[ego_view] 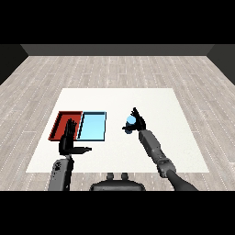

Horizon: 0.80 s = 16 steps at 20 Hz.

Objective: Pick the blue can and put it in the blue box

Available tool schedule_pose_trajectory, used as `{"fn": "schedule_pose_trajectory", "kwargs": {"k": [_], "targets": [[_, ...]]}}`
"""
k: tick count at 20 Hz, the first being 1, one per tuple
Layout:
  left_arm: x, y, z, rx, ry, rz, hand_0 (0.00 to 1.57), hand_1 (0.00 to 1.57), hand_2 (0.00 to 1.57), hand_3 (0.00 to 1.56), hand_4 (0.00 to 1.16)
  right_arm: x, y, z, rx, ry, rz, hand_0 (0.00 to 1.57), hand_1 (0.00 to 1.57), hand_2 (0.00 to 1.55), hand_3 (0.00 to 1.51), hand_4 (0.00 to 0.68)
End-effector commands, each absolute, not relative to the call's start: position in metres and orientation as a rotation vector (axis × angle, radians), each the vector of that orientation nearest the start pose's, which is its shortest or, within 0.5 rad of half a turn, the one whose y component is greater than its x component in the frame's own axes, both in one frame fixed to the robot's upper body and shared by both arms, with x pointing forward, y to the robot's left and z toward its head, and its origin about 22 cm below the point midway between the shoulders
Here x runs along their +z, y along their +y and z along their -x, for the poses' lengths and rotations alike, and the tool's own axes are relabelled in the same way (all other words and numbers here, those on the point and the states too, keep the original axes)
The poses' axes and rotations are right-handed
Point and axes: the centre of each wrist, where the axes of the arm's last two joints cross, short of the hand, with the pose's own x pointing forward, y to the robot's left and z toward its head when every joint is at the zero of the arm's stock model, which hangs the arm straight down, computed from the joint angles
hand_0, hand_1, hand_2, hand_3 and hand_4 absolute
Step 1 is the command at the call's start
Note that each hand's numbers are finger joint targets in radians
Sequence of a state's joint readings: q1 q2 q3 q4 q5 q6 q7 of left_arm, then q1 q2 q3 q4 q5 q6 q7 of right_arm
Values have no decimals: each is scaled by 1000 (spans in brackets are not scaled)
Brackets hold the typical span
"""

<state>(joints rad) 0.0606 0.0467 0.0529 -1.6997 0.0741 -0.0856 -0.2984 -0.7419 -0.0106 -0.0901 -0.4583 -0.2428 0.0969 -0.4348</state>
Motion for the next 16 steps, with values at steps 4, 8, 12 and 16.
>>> {"fn": "schedule_pose_trajectory", "kwargs": {"k": [4,8,12,16], "targets": [[21,266,-227,9,-1955,7,0,0,0,0,0,-57,-141,-374,17,-1518,-294,0,0,0,0,0],[32,265,-234,37,-1944,59,0,0,0,0,0,-62,-151,-372,29,-1506,-300,0,0,0,0,0],[15,235,-220,32,-1958,39,0,0,0,0,0,-57,-142,-377,41,-1506,-309,0,0,0,0,0],[11,264,-226,38,-1955,31,0,0,0,0,0,-59,-145,-378,40,-1490,-294,0,0,0,0,0]]}}
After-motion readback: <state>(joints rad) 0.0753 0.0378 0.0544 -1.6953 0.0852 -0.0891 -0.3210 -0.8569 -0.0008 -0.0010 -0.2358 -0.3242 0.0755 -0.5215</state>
